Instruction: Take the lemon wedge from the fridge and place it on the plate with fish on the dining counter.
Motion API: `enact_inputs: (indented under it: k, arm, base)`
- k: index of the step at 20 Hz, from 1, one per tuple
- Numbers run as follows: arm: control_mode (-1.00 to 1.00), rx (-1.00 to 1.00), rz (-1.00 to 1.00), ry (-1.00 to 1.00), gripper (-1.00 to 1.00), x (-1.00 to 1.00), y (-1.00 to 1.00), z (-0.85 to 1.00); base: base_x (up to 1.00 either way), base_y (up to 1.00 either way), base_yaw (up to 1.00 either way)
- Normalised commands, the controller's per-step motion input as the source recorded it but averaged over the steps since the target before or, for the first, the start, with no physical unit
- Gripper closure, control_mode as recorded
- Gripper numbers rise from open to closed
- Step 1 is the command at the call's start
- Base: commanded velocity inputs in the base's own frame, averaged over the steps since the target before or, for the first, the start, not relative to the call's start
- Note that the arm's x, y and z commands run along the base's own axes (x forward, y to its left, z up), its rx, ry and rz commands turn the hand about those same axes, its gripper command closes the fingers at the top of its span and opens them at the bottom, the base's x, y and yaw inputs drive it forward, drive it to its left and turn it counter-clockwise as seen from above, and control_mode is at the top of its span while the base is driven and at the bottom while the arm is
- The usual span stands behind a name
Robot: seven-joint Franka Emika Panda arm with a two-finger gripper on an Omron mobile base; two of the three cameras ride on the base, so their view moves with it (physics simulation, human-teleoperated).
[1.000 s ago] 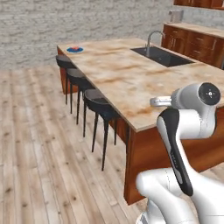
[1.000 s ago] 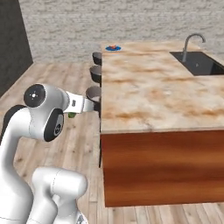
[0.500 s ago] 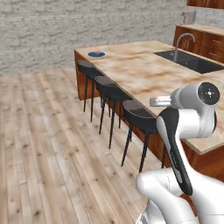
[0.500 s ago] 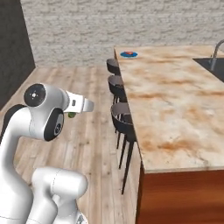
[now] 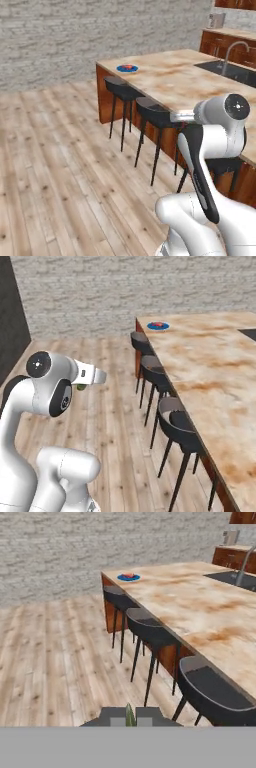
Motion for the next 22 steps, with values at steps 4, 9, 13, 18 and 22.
enact_inputs:
  k: [4,9,13,18,22]
  arm:
    - [1.0,0.0,0.0,0.0,1.0,0.0,0.0,0.0]
    - [1.0,0.0,0.0,0.0,1.0,0.0,0.0,0.0]
    - [1.0,0.0,0.0,0.0,1.0,0.0,0.0,0.0]
    - [1.0,0.0,0.0,0.0,1.0,0.0,0.0,0.0]
    - [1.0,0.0,0.0,0.0,1.0,0.0,0.0,0.0]
  base:
    - [1.0,0.99,-0.24]
    - [1.0,0.77,-0.25]
    - [1.0,0.65,-0.26]
    - [1.0,0.46,-0.27]
    - [1.0,0.59,-0.3]
